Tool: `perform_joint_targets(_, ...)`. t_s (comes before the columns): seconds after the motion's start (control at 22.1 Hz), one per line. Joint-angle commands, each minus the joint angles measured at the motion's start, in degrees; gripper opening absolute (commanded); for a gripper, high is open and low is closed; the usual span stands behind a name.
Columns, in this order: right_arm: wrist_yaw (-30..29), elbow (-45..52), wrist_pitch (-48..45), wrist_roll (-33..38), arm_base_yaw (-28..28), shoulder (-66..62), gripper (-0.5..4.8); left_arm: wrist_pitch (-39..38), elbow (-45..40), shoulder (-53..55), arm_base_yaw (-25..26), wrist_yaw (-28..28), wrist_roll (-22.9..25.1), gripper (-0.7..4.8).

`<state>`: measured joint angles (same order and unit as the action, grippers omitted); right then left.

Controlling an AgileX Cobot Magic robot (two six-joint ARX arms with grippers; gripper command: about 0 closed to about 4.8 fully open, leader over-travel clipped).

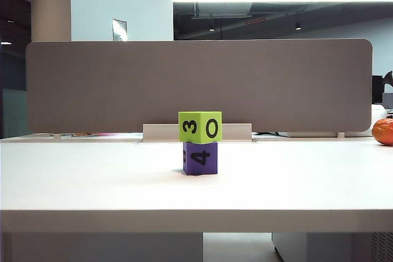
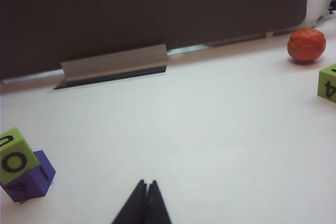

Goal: Stack one letter block on top of another letter block.

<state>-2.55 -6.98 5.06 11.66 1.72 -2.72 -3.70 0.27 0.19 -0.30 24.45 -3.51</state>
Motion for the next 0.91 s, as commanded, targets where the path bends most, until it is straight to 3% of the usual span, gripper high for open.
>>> perform_joint_targets(0.05,0.33,1.01,-0.31,0.61,0.02,2.93,-0.01,0.72,0.24,0.04,-0.02,0.22,0.02,-0.06)
perform_joint_targets(0.91,2.86,6.95,-2.49,-0.74,0.13,2.73,-0.01,0.74,0.24,0.04,-0.02,0.22,0.02,-0.06)
